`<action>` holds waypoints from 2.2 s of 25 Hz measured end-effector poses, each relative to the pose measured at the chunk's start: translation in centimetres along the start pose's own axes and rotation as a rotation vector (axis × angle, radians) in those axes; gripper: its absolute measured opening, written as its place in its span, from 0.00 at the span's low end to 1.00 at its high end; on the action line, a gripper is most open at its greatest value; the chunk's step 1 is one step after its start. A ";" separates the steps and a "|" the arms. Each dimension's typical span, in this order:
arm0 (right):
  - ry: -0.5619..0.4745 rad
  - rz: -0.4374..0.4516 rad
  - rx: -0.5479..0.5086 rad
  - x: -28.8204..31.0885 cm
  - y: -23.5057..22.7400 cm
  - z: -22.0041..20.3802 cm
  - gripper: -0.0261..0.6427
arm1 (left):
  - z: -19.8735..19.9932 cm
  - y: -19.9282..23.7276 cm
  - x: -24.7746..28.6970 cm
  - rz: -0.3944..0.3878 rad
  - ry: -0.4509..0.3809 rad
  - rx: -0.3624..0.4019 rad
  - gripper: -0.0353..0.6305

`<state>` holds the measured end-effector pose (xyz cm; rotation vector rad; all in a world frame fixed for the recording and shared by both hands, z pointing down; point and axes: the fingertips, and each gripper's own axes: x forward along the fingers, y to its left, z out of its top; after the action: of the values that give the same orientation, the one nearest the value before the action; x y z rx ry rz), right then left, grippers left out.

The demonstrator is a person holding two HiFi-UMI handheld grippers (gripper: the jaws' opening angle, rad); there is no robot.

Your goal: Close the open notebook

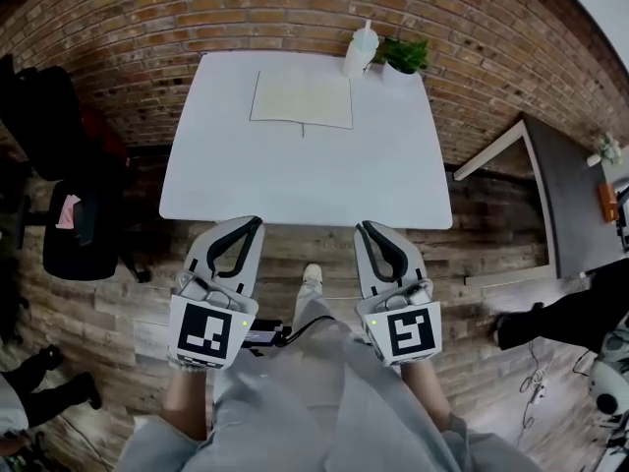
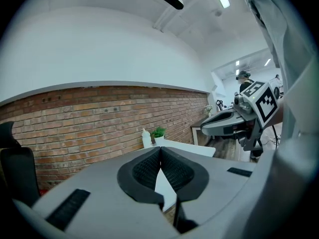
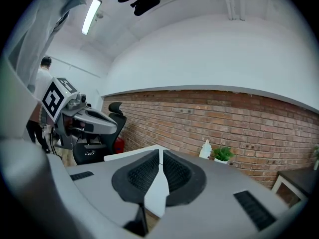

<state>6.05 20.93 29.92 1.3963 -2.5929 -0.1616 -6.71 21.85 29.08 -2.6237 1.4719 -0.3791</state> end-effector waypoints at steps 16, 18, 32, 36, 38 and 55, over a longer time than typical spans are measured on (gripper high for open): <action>0.018 0.119 -0.015 14.0 -11.5 -1.9 0.12 | -0.1 6.6 15.5 0.101 0.057 -0.074 0.08; 0.027 0.135 -0.021 15.1 -12.7 -2.2 0.12 | -0.1 7.0 17.1 0.113 0.066 -0.091 0.08; 0.017 0.187 -0.058 18.7 -18.5 -2.2 0.12 | 2.1 7.9 23.5 0.163 0.069 -0.085 0.08; 0.016 0.192 -0.057 18.8 -18.9 -1.9 0.12 | 2.5 7.9 23.8 0.169 0.069 -0.089 0.08; 0.012 0.192 -0.059 18.9 -18.9 -1.8 0.12 | 2.5 7.9 23.8 0.166 0.072 -0.083 0.08; 0.058 0.226 -0.118 22.1 -16.7 -2.5 0.12 | 0.8 10.7 23.9 0.166 0.102 -0.088 0.08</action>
<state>8.36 -6.71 31.86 1.0454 -2.6214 -0.2318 -3.42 -4.12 29.89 -2.5567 1.7628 -0.4469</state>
